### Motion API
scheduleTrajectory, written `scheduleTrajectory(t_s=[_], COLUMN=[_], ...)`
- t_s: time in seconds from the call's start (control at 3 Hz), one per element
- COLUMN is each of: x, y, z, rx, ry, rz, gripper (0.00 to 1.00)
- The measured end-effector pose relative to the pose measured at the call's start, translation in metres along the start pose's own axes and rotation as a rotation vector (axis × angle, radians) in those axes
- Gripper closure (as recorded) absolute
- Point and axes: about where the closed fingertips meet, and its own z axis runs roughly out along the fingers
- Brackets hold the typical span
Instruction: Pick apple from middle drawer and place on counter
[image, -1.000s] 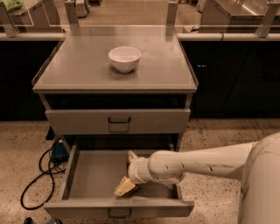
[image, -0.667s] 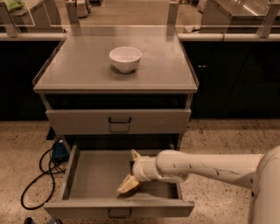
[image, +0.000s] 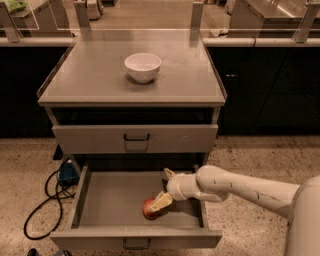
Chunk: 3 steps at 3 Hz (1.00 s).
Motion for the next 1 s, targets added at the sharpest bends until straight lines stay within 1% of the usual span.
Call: scheduleTrajectory(t_s=[0.33, 0.67, 1.0], x=[0.001, 0.004, 0.019], y=[-0.001, 0.015, 0.046], z=[0.000, 0.007, 0.026], rx=[0.002, 0.010, 0.005], ry=[0.002, 0.055, 0.130], rz=[0.001, -0.026, -0.053], gripper=[0.00, 0.00, 0.00])
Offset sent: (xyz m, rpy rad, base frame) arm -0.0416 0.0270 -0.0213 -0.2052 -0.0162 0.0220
